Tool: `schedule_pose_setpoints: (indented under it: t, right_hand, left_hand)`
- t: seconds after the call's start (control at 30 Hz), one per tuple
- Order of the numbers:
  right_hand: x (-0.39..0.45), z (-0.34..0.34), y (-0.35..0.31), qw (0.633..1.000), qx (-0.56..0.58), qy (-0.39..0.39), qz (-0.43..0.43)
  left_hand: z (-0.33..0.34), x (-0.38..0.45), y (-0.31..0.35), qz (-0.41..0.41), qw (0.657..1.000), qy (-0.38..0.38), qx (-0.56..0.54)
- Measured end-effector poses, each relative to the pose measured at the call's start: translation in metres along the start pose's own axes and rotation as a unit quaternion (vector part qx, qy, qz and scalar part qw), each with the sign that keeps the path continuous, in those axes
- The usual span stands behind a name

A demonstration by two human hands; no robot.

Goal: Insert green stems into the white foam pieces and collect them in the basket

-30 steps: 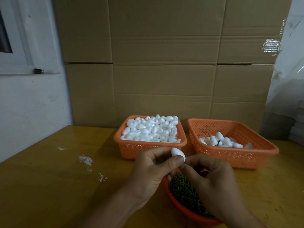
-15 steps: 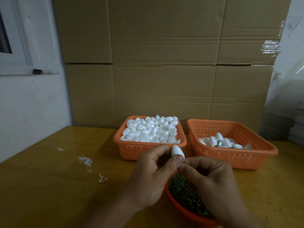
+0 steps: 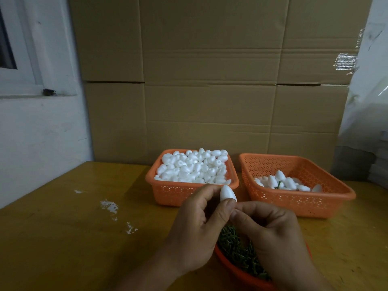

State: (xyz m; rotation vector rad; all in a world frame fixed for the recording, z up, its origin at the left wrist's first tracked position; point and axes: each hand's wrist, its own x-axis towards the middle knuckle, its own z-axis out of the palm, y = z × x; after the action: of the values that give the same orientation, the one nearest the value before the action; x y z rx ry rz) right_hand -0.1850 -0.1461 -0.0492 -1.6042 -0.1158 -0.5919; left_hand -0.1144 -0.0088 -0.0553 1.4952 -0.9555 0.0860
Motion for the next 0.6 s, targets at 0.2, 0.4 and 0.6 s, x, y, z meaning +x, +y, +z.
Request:
schedule_pose_setpoints:
  t: [0.2, 0.4, 0.6]
  right_hand:
    - [0.002, -0.004, -0.002, 1.000, -0.013, -0.003, -0.001]
    - [0.038, -0.033, 0.002, 0.976, -0.195, 0.092, 0.014]
    - [0.098, -0.083, 0.030, 0.882, -0.440, 0.159, 0.050]
  left_hand:
    - [0.002, 0.002, -0.002, 0.000, 0.999, -0.013, -0.044]
    - [0.004, -0.002, -0.014, -0.034, 0.999, 0.000, 0.041]
    - [0.004, -0.004, -0.020, 0.010, 0.985, -0.003, 0.171]
